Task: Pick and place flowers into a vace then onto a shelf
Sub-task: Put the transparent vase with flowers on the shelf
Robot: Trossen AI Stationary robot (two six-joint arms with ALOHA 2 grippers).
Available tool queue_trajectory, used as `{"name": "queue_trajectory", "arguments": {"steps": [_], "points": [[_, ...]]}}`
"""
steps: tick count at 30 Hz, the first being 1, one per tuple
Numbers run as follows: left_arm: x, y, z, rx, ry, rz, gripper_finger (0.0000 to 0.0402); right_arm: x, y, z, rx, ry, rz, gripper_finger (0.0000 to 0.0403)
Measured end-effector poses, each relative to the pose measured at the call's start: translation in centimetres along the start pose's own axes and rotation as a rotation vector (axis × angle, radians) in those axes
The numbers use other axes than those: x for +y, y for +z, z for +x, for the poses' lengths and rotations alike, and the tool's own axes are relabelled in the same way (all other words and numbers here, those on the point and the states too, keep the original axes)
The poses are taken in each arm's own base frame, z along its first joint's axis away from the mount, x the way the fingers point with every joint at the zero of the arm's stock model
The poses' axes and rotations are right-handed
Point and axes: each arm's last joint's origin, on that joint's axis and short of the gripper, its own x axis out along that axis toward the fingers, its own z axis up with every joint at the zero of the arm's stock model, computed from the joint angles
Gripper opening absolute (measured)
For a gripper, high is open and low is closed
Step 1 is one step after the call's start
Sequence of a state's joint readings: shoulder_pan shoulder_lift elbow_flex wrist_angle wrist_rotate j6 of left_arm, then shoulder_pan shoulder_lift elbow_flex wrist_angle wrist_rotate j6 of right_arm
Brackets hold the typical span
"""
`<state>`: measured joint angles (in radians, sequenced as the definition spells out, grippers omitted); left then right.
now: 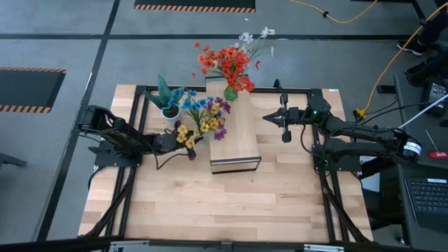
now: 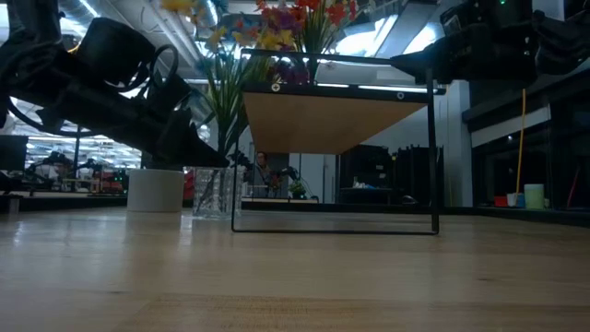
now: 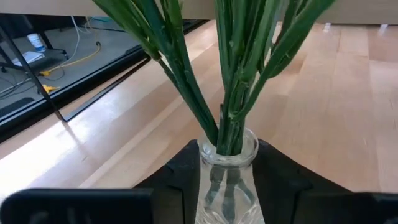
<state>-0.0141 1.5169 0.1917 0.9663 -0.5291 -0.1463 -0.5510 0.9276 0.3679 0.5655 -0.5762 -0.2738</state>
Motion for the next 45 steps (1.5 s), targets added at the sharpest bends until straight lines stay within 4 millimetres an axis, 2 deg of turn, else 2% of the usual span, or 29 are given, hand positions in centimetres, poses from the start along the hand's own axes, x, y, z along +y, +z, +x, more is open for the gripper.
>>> {"name": "queue_trajectory", "arguments": {"steps": [12,26,28,33,36,45], "points": [[-1.4,-0.6,-0.9,0.034,-0.052,-0.047,0.0112,0.0,0.0,0.0,0.001,0.0,0.0,0.0012],[-4.7,-1.6,-3.7,0.021,-0.133,-0.05,0.0104,0.0,-0.1,0.0,0.007,0.002,0.008,0.0012],[-5.0,-1.6,-4.1,0.011,-0.126,-0.05,0.012,0.0,-0.1,0.0,0.007,0.002,0.008,0.0012],[-5.0,-1.7,-4.5,-0.038,-0.031,-0.068,0.0195,0.0,-0.1,0.0,0.007,0.002,0.008,0.0012],[-5.0,-1.6,-4.5,-0.047,-0.026,-0.072,0.0224,0.0,-0.1,0.0,0.007,0.002,0.008,0.0012],[-4.8,-1.4,-4.3,-0.056,-0.008,-0.068,0.0238,0.0,-0.1,0.0,0.007,0.002,0.008,0.0012]]}}
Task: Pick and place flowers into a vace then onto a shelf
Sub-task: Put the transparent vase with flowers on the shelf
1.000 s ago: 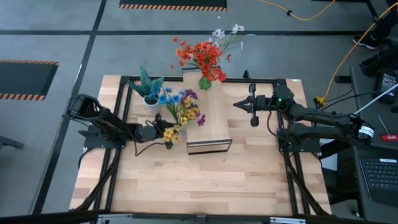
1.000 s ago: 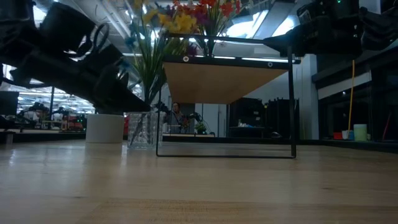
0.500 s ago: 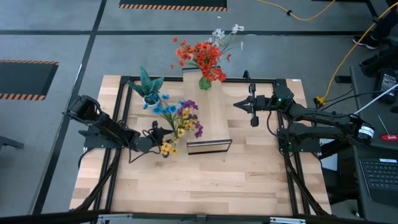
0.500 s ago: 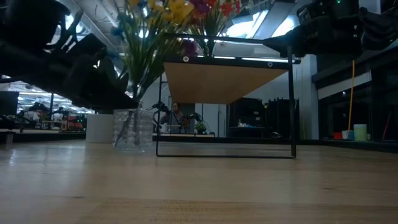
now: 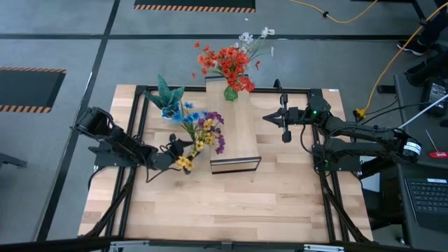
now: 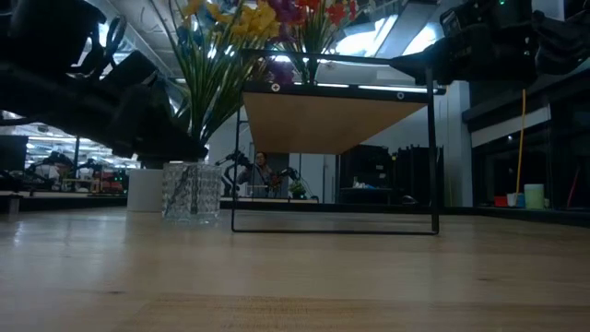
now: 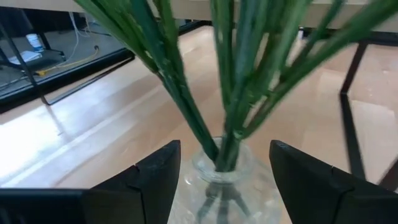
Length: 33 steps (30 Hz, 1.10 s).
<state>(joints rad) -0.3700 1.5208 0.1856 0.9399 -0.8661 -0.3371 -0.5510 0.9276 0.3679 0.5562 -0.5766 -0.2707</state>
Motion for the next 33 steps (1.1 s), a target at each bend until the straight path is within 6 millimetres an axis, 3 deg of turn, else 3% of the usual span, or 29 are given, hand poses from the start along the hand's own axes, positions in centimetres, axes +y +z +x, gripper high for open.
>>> {"name": "queue_trajectory", "arguments": {"steps": [17,21,26,33], "points": [[1.4,0.3,1.5,0.038,0.012,-0.022,0.0235,0.0,0.0,0.0,0.0,0.0,0.0,0.0012],[1.4,0.3,1.5,0.047,0.004,-0.018,0.0205,0.0,0.0,0.0,0.0,0.0,0.0,0.0012],[1.1,0.2,1.4,0.056,-0.033,-0.015,0.0123,0.0,0.0,0.0,0.0,0.0,0.0,0.0012],[0.5,0.1,0.7,0.04,-0.024,0.002,0.0122,0.0,0.0,0.0,0.0,0.0,0.0,0.0012]]}}
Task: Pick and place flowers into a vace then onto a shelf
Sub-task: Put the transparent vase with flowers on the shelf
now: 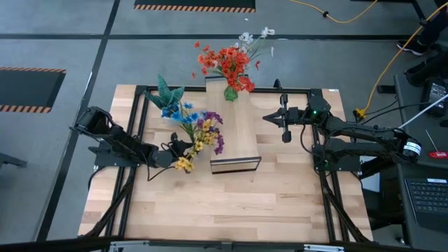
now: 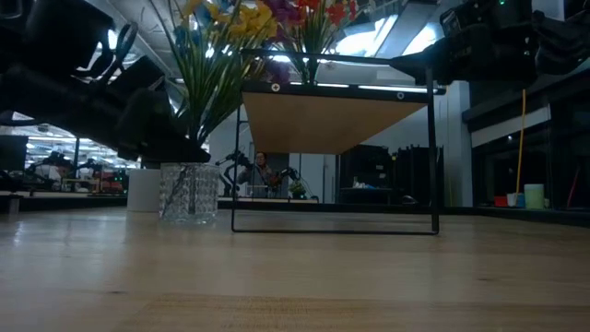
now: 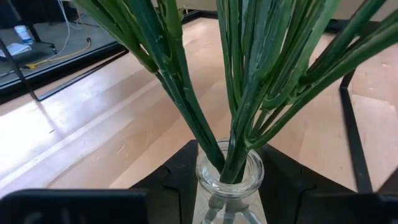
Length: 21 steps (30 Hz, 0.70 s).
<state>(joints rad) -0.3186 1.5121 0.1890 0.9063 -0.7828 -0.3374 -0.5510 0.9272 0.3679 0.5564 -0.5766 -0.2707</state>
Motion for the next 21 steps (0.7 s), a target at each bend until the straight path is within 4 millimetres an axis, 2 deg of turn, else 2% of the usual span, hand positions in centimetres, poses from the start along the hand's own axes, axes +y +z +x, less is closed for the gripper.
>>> {"name": "queue_trajectory", "arguments": {"steps": [4,12,21], "points": [[-0.2,0.3,-0.6,-0.014,-0.002,0.0,0.0122,0.0,0.0,0.0,0.0,0.0,0.0,0.0012],[-0.2,2.9,-2.6,-0.105,-0.026,-0.043,0.0122,0.0,0.0,0.0,0.0,0.0,0.0,0.0012],[1.0,6.0,-5.1,-0.206,-0.053,-0.063,0.0122,0.0,0.0,0.0,0.001,0.0,0.001,0.0012]]}}
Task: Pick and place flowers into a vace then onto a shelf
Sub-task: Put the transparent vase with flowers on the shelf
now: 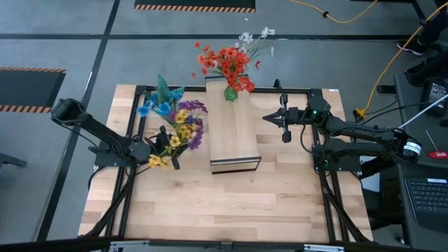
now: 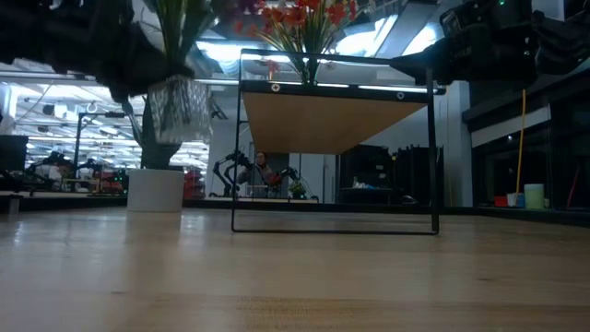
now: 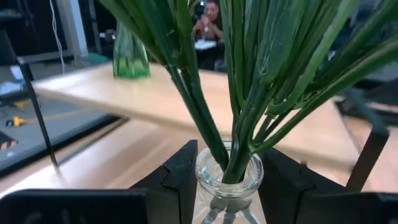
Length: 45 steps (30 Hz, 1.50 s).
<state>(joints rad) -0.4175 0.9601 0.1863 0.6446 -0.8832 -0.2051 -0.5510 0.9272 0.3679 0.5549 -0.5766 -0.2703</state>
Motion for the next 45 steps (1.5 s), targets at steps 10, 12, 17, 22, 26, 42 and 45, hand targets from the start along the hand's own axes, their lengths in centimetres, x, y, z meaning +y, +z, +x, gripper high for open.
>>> {"name": "queue_trajectory", "arguments": {"steps": [10,12,17,22,26,42,45], "points": [[-1.4,6.0,0.2,0.035,0.019,0.083,0.0122,0.0,-0.2,0.0,0.015,0.004,0.01,0.0012],[-1.8,7.6,0.3,0.038,0.005,0.08,0.0122,0.0,-0.2,0.0,0.014,0.004,0.01,0.0012],[-2.6,10.0,1.6,0.044,-0.064,0.047,0.0122,0.0,-0.1,0.0,0.011,0.003,0.008,0.0012],[-3.6,10.3,4.2,0.108,-0.158,0.08,0.0122,0.0,-0.1,0.0,0.011,0.003,0.014,0.0012],[-4.4,10.5,6.4,0.155,-0.265,0.122,0.0122,0.0,-0.1,0.0,0.011,0.003,0.039,0.0012],[-1.3,10.4,12.9,0.118,-0.341,0.166,0.0122,0.9,1.5,-1.9,-0.005,0.003,0.05,0.0012],[-1.1,10.3,13.9,0.082,-0.39,0.155,0.0122,1.1,1.7,-2.4,0.001,0.003,0.048,0.0012]]}}
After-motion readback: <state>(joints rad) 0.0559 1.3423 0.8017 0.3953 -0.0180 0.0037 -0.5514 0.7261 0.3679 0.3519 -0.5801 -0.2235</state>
